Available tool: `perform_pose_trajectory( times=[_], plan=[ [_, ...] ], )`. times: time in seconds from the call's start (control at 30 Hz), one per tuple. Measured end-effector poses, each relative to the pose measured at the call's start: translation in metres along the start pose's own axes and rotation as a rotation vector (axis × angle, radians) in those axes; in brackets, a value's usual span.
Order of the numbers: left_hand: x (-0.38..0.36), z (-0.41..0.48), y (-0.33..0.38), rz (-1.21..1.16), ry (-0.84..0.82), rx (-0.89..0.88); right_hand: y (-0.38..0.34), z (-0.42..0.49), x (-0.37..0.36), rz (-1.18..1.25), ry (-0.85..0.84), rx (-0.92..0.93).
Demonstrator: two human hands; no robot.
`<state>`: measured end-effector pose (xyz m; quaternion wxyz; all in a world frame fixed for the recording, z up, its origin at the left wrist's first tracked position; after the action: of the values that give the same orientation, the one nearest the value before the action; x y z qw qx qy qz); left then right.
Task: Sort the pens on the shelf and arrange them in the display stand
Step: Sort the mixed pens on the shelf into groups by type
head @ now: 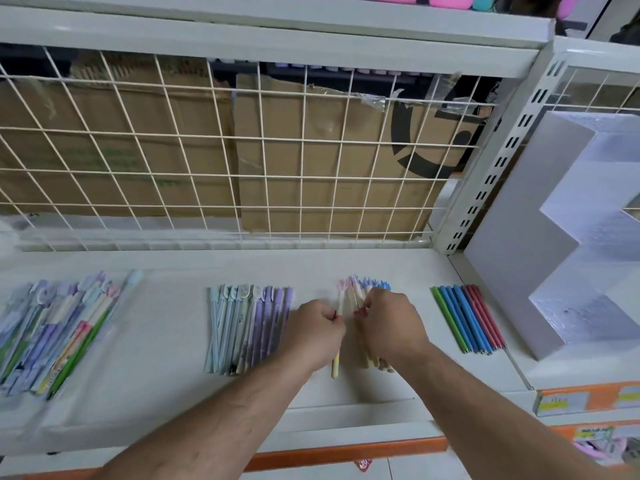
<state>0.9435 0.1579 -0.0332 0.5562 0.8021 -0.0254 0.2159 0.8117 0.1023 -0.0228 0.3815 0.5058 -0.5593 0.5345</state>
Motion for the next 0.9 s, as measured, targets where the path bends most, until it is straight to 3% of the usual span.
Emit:
perform_pose_trajectory(
  times=[0.23,0.57,0.9],
  plan=[
    [-0.013,0.019,0.001,0.212,-0.014,-0.052,0.004,-0.001,0.005,0.065,-0.015,0.000],
    [-0.018,0.021,0.004,0.216,-0.067,-0.107,0.009,-0.003,0.006,0.092,0.014,0.027],
    [0.033,0.008,-0.007,0.455,0.048,-0.307,-0.034,-0.014,0.006,-0.078,0.173,0.241]
  ],
)
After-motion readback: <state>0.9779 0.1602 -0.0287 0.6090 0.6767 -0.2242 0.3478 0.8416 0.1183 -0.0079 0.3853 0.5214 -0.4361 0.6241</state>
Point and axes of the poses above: each hand's wrist, its own z-axis towards the middle knuckle, its own x-axis out of the back of the hand, y = z × x, the point moved 4 cm from there along z, towards the middle knuckle, and after that the axes turned 8 degrees about -z, right-handed, at the moved point
